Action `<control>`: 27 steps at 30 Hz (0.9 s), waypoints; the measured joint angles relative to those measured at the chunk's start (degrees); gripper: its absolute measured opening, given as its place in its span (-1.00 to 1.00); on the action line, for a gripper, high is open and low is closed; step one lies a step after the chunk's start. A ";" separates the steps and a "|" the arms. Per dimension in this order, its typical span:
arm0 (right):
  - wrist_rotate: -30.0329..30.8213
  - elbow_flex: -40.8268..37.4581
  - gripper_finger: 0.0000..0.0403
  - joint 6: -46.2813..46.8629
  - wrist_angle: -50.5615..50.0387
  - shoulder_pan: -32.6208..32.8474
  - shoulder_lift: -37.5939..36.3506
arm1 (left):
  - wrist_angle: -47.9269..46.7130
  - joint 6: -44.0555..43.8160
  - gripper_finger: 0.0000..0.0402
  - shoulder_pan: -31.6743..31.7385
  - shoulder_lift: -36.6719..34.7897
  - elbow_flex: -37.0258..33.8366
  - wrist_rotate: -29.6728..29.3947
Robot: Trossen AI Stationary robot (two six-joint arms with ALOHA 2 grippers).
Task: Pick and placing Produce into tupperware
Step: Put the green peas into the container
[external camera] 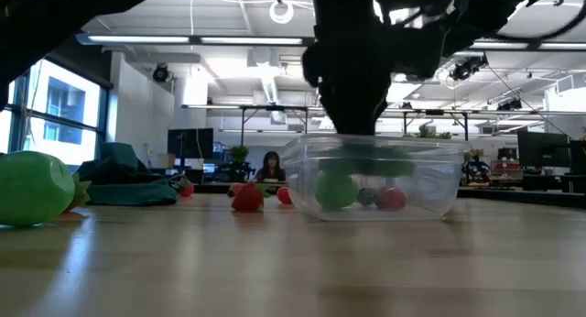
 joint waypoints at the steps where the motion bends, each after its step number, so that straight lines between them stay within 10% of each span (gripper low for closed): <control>1: -0.02 0.00 -0.56 -0.02 0.00 0.02 0.01 | 0.07 0.05 -0.36 0.00 0.12 -0.04 0.02; 27: -0.02 0.00 -0.56 0.00 0.00 0.00 -0.01 | -0.05 1.64 -0.36 -0.02 -0.05 0.00 -0.16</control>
